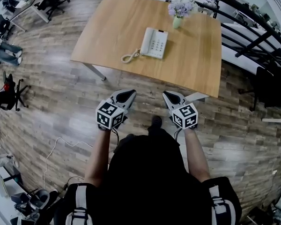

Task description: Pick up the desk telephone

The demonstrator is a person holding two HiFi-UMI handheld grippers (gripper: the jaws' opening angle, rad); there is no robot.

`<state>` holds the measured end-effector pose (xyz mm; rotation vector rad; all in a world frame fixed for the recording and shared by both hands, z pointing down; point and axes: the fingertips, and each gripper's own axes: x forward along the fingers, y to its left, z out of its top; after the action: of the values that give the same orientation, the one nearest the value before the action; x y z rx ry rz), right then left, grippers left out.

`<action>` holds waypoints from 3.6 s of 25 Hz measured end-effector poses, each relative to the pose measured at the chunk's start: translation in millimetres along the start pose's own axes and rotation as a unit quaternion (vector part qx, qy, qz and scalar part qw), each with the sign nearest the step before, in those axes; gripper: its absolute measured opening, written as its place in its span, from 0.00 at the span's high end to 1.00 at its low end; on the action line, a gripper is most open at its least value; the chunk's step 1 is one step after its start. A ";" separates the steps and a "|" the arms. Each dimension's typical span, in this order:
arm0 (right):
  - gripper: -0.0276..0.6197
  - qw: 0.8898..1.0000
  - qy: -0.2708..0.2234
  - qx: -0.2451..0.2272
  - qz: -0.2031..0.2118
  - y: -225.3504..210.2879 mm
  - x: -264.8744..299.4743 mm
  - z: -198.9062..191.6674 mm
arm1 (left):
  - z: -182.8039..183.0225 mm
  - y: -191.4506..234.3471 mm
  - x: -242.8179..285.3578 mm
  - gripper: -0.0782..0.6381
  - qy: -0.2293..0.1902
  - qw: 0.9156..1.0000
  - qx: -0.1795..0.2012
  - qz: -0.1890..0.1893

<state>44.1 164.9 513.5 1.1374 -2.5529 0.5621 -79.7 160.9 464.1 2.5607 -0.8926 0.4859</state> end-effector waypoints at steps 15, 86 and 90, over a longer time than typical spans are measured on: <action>0.92 1.000 0.011 -0.012 0.010 -43.2 -17.9 -6.4 | 21.5 -25.0 32.3 0.86 -0.038 0.998 -0.042 -0.003; 0.92 0.992 0.068 0.020 -0.102 -205.9 118.0 65.6 | 91.9 169.4 194.3 0.86 0.011 0.993 -0.071 -0.090; 0.92 0.991 0.068 0.033 -0.114 -210.2 129.9 71.1 | 102.4 186.3 201.3 0.86 0.019 0.992 -0.065 -0.104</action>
<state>111.8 -80.0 552.8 1.3428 -2.2659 0.6465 -31.8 -124.5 508.4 2.4817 -0.6152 0.3986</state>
